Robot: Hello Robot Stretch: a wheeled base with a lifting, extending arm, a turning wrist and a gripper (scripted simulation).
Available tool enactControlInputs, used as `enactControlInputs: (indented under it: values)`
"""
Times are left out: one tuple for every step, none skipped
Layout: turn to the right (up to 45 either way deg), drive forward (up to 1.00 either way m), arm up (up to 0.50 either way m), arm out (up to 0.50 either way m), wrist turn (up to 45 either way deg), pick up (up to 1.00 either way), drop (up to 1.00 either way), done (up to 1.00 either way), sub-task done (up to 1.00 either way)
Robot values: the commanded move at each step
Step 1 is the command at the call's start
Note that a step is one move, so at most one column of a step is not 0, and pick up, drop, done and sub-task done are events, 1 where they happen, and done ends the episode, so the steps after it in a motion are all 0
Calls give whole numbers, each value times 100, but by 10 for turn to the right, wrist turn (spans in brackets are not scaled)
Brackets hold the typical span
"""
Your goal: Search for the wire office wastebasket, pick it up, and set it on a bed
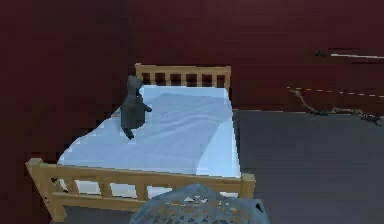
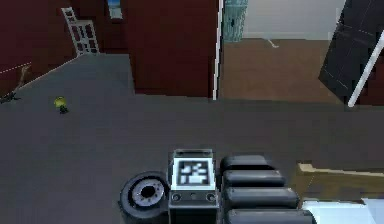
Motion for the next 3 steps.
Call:
enactControlInputs:
  values:
    - [180, 0, 0, 0, 0, 0, 0, 0, 0]
    - [-450, 0, 0, 0, 0, 0, 0, 0, 0]
    - [-450, 0, 0, 0, 0, 0, 0, 0, 0]
